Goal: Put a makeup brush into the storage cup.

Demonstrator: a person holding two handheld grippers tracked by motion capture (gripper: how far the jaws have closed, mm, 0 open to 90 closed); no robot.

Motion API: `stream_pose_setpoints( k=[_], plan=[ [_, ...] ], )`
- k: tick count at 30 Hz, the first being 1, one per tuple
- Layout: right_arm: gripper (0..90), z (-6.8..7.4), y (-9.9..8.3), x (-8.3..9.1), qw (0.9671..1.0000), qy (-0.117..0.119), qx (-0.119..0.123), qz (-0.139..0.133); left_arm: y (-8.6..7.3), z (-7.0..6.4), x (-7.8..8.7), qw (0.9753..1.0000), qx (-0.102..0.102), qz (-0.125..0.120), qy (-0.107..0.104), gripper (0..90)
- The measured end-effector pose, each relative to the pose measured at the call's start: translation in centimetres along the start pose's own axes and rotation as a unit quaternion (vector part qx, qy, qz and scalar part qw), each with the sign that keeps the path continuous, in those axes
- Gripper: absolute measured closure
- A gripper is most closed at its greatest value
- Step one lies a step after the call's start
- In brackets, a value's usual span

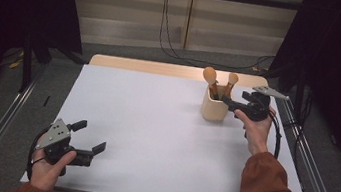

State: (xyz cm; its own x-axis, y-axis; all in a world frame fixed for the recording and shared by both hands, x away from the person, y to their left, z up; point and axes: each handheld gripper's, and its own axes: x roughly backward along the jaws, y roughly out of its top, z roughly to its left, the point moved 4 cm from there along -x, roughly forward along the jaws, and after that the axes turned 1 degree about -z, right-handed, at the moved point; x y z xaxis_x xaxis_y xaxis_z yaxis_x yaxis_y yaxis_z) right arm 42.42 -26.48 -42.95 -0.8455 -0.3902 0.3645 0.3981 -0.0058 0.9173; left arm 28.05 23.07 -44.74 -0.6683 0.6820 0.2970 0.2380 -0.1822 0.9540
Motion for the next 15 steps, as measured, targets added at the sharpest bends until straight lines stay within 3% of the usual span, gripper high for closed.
stream_pose_setpoints(
  k=[2, 12, 15],
  plan=[
    [2.9, 0.1, 0.0, 0.2, 0.9999, 0.005, 0.008, -0.004, 0.1, 0.0, 0.0, 1.0000, -0.002, -0.005, 0.000, 2.6],
    [2.7, 0.9, -0.7, 1.1, 0.9999, 0.005, 0.003, -0.012, 0.0, -0.2, 0.7, 1.0000, -0.004, -0.007, 0.003, 2.6],
    [2.7, 1.3, -0.9, 1.7, 0.9996, -0.006, 0.016, -0.021, 0.0, -0.1, 0.8, 1.0000, -0.002, -0.009, 0.004, 2.6]
  ],
)
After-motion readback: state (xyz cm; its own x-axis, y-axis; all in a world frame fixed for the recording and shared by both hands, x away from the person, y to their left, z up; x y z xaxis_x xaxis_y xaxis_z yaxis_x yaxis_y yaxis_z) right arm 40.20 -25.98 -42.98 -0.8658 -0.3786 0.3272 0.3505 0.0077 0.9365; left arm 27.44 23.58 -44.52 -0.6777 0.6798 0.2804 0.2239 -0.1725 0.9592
